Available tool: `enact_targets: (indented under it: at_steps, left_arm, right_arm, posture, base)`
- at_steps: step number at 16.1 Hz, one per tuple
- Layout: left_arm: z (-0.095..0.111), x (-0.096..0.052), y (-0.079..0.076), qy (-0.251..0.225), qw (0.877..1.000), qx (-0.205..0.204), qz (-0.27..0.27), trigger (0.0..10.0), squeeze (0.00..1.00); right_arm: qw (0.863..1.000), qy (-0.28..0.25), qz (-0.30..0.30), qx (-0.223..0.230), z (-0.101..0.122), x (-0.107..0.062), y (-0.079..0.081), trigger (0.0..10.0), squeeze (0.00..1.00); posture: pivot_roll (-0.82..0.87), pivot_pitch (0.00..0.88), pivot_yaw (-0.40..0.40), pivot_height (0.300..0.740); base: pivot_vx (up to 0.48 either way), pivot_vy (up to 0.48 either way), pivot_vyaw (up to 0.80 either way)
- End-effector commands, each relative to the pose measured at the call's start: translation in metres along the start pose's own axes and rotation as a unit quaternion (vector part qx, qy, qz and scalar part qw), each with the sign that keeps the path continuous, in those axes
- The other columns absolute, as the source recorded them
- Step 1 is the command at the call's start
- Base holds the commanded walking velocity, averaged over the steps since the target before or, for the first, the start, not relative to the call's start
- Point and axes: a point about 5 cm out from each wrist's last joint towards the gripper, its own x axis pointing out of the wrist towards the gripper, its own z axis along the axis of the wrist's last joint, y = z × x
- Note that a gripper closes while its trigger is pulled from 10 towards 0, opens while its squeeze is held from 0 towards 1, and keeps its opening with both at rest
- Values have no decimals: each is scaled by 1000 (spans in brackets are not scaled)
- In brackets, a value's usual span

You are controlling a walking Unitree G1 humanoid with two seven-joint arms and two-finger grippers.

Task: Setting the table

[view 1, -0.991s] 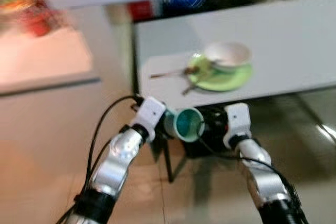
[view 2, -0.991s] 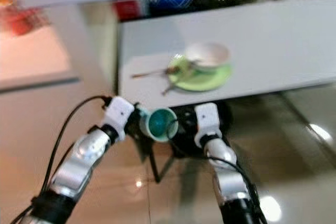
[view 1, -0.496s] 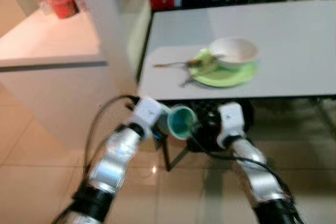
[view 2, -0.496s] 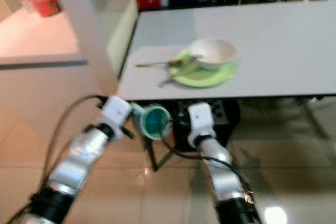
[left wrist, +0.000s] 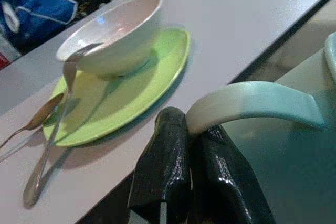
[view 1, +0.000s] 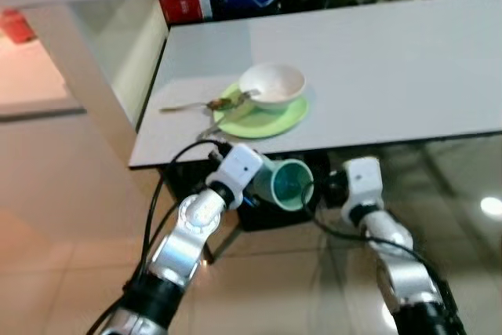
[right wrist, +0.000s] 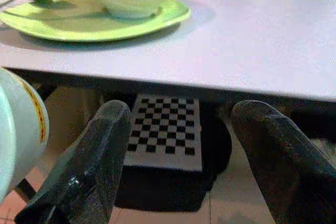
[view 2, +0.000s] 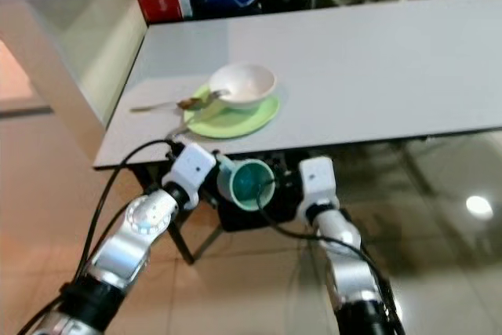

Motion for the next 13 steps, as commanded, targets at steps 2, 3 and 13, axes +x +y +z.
enact_targets:
  at_steps: [2, 3, 13]
  left_arm:
    - [-5, -4, 13, 10, 1000, 9, 19, 0, 0]
    - [-4, -4, 13, 7, 1000, 11, 20, 0, 0]
    - [-3, 1, 27, 2, 997, -55, 55, 0, 0]
  right_arm:
    - [1000, -7, 22, 5, 4, 3, 14, 10000, 0]
    - [1000, -8, 23, 4, 3, 4, 15, 10000, 0]
    - [999, -21, 33, 12, 6, 1, 12, 10000, 0]
  posture:
    - [-52, 0, 124, 740]
    - [-52, 0, 125, 740]
    - [-55, 0, 112, 740]
  base:
    - [129, -413, 0]
    - [289, -382, 0]
    - [367, -225, 0]
